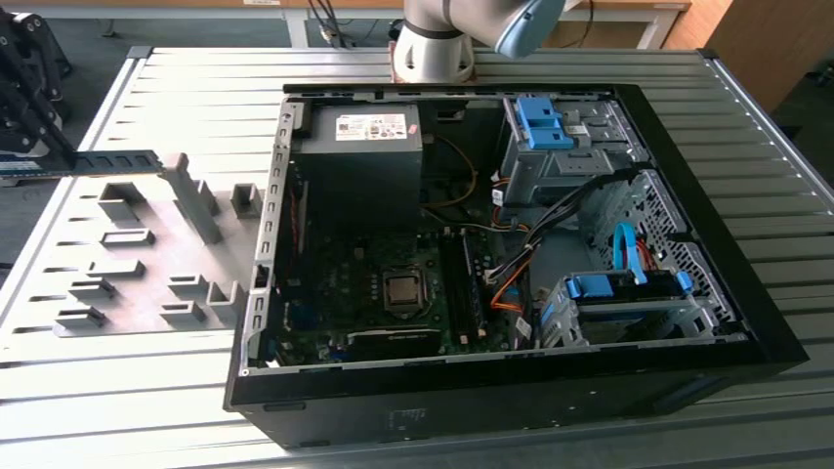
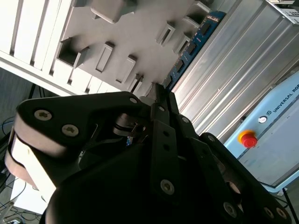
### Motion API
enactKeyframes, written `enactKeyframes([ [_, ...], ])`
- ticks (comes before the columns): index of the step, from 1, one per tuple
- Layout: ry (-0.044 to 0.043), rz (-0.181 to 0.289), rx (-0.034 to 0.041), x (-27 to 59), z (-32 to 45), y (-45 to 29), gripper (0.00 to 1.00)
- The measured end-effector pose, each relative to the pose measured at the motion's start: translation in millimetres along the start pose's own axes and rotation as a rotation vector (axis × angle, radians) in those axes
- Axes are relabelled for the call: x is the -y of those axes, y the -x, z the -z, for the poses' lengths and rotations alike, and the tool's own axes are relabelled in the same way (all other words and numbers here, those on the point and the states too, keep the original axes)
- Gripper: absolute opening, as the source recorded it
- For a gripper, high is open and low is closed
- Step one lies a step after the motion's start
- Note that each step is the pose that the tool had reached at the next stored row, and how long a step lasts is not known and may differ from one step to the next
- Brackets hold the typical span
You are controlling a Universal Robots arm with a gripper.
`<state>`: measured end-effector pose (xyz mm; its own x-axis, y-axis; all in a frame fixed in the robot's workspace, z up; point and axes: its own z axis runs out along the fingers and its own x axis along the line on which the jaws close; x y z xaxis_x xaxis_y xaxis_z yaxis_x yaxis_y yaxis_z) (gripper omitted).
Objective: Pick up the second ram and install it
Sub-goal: 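Pick up the second ram and move it above second insertion slot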
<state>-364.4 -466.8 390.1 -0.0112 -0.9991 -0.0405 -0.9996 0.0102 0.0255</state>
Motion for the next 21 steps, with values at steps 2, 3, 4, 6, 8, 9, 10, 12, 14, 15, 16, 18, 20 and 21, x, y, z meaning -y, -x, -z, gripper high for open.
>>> enactKeyframes([
  [2,-0.0001,0.0,0.0001,2.3,0.0,0.0,0.14],
  [3,-0.0001,0.0,0.0001,3.4,0.1,0.0,0.14],
  [4,0.0,0.0,0.0,4.6,0.1,0.1,0.14],
  [6,0.0,0.0,0.0,7.0,0.2,0.1,0.14],
  [8,0.0001,0.0,0.0,9.3,0.3,0.1,0.14],
  [9,0.0,0.0,0.0,10.5,0.3,0.1,0.14],
  [10,0.0,0.0,0.0001,11.8,0.3,0.1,0.14],
  [12,0.0,0.0,0.0,14.3,0.4,0.2,0.14],
  [14,0.0,0.0,0.0,16.7,0.4,0.2,0.14],
  [15,0.0,0.0,0.0001,17.9,0.4,0.2,0.14],
  [16,0.0,0.0,0.0,19.1,0.5,0.2,0.14],
  [18,0.0,0.0,0.0,21.6,0.5,0.3,0.14],
  [20,0.0,0.0,0.0,23.9,0.6,0.3,0.14],
  [21,0.0,0.0,0.0,25.0,0.6,0.3,0.14],
])
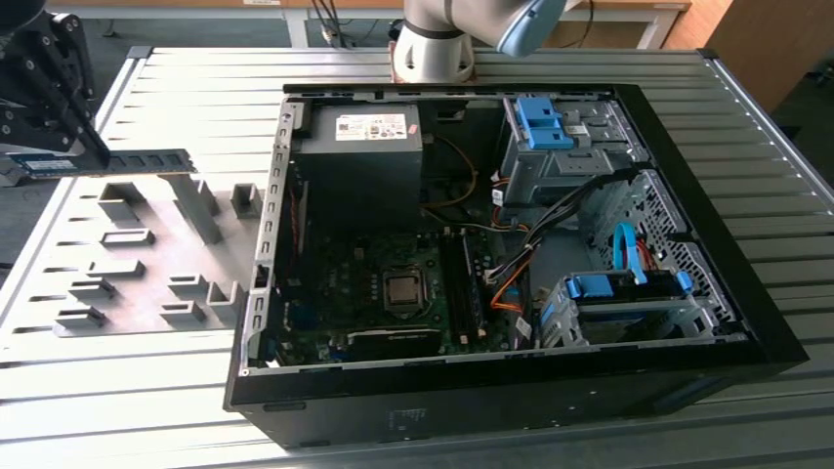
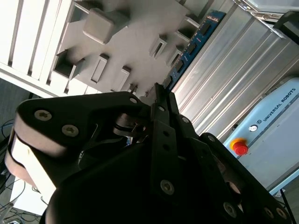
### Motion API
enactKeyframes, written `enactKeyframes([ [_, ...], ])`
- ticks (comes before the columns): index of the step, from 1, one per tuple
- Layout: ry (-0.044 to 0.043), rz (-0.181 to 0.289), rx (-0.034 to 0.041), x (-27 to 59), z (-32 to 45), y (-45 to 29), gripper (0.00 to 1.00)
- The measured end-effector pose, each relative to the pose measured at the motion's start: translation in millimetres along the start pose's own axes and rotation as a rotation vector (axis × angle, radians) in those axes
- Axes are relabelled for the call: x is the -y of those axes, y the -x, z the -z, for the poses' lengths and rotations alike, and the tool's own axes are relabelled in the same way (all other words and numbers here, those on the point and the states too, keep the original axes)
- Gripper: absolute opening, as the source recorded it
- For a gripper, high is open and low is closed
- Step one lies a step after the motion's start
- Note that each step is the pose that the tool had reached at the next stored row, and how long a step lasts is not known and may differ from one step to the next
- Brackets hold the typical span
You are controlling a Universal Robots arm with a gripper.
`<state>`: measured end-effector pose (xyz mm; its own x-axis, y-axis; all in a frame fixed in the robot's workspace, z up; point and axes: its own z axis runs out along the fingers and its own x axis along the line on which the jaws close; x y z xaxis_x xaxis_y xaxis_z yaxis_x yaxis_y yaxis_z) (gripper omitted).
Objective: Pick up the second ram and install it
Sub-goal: 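Pick up the second ram and move it above second insertion slot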
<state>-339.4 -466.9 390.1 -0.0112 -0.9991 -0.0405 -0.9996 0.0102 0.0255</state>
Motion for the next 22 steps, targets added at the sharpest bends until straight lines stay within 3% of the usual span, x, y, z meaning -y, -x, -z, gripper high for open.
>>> enactKeyframes([
  [22,0.0001,0.0,0.0,24.3,0.6,0.3,0.14],
])
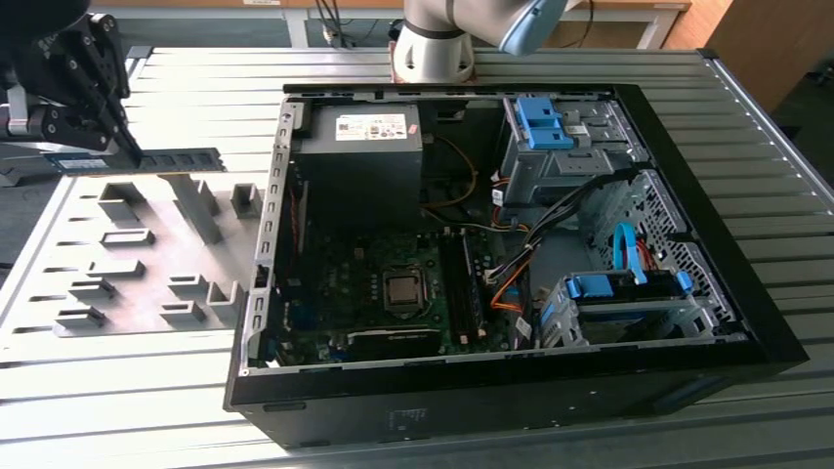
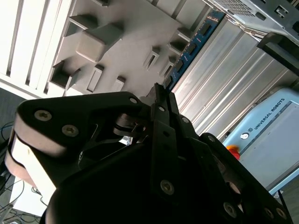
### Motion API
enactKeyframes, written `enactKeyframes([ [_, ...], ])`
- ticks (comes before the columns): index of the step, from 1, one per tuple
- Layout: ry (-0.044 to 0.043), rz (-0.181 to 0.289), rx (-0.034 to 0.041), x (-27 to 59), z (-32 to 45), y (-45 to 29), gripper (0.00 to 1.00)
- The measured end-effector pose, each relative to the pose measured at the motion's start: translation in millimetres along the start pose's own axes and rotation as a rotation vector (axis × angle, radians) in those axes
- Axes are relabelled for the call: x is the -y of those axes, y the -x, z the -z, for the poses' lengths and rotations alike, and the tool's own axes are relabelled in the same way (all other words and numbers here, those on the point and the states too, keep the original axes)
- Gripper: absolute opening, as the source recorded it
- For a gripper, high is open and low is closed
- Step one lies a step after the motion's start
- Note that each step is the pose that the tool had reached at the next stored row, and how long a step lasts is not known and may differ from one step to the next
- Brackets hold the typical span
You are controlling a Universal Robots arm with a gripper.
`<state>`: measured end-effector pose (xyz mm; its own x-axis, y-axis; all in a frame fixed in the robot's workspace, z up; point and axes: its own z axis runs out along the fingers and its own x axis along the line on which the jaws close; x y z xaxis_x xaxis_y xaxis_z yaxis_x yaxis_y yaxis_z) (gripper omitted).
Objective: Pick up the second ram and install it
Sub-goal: 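Pick up the second ram and move it above second insertion slot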
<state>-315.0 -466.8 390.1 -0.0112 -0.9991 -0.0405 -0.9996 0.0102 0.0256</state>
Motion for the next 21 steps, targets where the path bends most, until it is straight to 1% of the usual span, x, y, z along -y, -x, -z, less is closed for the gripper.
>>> enactKeyframes([
  [10,0.0,0.0,0.0,3.1,0.1,0.0,0.14],
  [21,0.0,0.0,0.0,8.7,0.2,0.1,0.14],
])
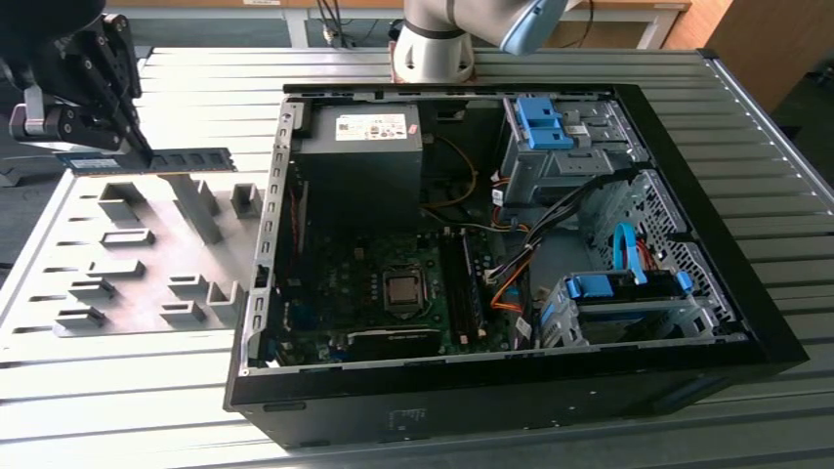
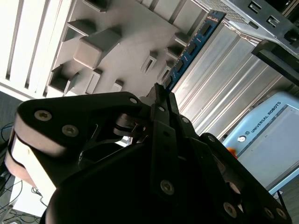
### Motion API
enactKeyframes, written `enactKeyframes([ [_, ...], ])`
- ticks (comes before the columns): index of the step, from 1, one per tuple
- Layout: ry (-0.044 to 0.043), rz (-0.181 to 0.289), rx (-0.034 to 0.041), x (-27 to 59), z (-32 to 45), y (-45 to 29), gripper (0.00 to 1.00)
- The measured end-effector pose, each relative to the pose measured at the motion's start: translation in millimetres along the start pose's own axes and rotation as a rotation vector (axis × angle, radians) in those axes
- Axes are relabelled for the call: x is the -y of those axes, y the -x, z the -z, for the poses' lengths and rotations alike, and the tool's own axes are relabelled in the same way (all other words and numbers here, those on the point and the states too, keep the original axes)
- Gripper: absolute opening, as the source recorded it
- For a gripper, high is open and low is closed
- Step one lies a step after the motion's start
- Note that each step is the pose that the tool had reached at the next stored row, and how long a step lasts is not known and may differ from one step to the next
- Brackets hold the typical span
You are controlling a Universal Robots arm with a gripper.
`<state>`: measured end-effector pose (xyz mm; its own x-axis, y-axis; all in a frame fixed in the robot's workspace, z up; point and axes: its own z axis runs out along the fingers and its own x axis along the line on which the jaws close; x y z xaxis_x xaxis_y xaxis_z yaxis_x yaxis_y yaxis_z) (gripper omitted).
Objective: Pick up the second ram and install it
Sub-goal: 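Pick up the second ram and move it above second insertion slot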
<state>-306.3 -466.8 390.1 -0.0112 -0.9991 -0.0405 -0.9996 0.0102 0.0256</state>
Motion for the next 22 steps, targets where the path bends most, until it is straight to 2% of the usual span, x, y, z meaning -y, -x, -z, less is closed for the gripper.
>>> enactKeyframes([
  [22,0.0,0.0,0.0,10.0,0.2,0.1,0.14],
])
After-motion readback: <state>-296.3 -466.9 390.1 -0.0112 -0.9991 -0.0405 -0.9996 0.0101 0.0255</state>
